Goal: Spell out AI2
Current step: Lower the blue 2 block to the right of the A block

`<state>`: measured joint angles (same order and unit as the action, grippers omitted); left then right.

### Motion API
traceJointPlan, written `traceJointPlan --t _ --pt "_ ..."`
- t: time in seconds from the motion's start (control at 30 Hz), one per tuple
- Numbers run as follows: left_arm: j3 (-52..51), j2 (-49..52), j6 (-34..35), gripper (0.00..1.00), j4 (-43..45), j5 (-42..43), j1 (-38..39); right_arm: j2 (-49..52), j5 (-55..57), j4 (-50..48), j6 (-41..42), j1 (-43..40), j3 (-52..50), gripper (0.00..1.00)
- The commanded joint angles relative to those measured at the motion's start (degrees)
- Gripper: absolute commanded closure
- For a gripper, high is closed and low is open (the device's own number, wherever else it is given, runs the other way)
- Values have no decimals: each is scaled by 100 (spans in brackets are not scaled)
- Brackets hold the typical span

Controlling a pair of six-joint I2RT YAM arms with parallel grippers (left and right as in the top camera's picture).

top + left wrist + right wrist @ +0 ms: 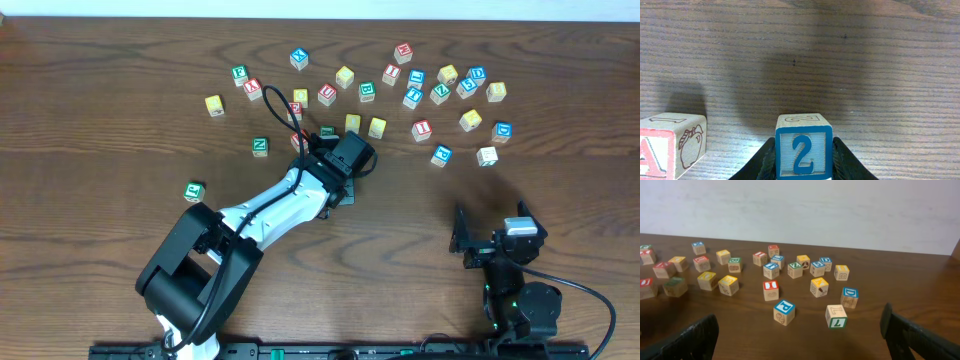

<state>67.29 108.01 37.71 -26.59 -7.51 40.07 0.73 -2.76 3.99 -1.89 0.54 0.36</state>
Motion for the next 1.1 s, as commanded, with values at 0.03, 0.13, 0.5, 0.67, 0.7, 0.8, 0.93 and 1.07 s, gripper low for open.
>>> traceJointPlan --t 0.03,0.13,0.5,0.67,0.7,0.8,0.93,1.07 --pt "-59 61 55 92 -24 -63 -13 -24 26 26 57 -55 -4 1" --pt "-59 61 55 92 -15 -66 -13 -24 26 26 57 -55 -4 1" --pt "-59 61 55 91 11 -66 -13 -24 26 26 59 -55 -4 1" --pt "-59 61 55 91 4 -66 -13 -24 26 26 59 -55 -4 1" --pt "-59 61 55 91 4 -66 -13 -24 26 26 57 -55 -4 1" --pt "-59 61 55 87 2 -66 -13 -24 26 26 59 -55 -4 1" --pt "-59 61 55 90 -4 -66 -13 -24 26 26 57 -55 -4 1" --pt "-81 90 55 92 -4 -68 -13 -24 26 26 59 -55 -4 1"
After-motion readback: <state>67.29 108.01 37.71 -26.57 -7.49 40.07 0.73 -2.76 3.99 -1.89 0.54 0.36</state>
